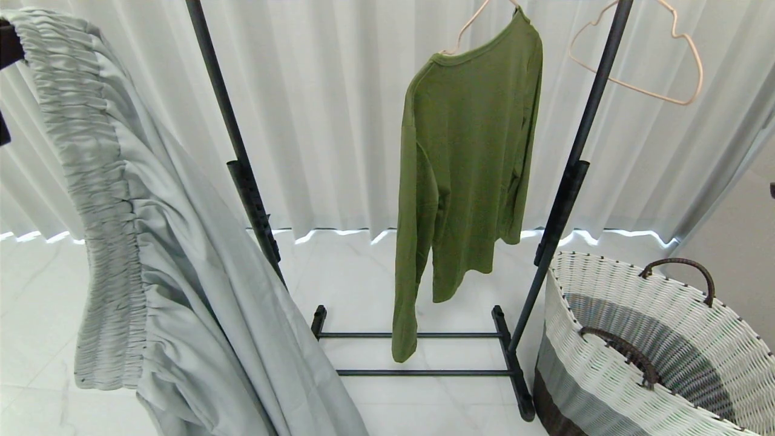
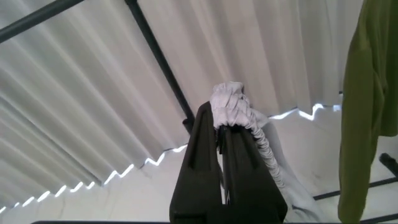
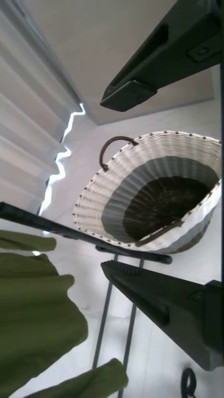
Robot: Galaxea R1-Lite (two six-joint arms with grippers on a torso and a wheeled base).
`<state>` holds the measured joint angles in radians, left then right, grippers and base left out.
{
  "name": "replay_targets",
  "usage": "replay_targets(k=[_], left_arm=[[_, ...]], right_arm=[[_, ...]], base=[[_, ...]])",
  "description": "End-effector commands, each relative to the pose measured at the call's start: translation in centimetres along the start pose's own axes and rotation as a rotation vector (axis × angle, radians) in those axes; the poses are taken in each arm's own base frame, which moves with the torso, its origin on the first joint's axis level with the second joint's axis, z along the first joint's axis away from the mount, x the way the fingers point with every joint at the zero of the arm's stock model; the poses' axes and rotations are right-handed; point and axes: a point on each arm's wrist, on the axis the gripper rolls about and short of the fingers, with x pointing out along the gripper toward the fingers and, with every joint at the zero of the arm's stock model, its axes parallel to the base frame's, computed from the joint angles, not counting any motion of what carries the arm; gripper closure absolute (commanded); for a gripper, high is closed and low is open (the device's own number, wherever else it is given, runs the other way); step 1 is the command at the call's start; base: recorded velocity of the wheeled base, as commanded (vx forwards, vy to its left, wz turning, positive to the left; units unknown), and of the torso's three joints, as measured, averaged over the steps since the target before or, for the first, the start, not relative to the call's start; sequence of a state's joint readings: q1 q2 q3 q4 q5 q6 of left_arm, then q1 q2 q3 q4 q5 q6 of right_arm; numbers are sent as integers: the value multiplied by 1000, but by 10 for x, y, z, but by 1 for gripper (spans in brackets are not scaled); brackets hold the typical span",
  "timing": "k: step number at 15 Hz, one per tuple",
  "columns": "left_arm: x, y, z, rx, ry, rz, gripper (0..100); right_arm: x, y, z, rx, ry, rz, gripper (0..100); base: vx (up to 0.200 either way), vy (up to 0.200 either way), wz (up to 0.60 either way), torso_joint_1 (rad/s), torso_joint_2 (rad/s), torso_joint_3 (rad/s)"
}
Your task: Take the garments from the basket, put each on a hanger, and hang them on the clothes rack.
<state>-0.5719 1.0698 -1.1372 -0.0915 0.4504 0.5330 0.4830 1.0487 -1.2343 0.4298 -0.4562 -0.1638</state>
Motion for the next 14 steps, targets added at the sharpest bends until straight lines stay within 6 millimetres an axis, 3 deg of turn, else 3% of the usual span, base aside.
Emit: replay_targets(k=[1, 5, 14], left_arm=[[1, 2, -1, 3, -24, -36, 100], [2, 0, 0, -6, -98, -167, 100], [-4, -2, -8, 1, -107, -213, 100]], right_arm=[[-6, -2, -7, 2, 0, 1, 0], [-10, -3, -10, 6, -6, 0, 0], [-8, -3, -10, 9, -4, -6, 0]], base=[[0, 0, 0, 0, 0, 0], [0, 0, 0, 27, -122, -117], [0, 0, 0, 169, -463, -283]])
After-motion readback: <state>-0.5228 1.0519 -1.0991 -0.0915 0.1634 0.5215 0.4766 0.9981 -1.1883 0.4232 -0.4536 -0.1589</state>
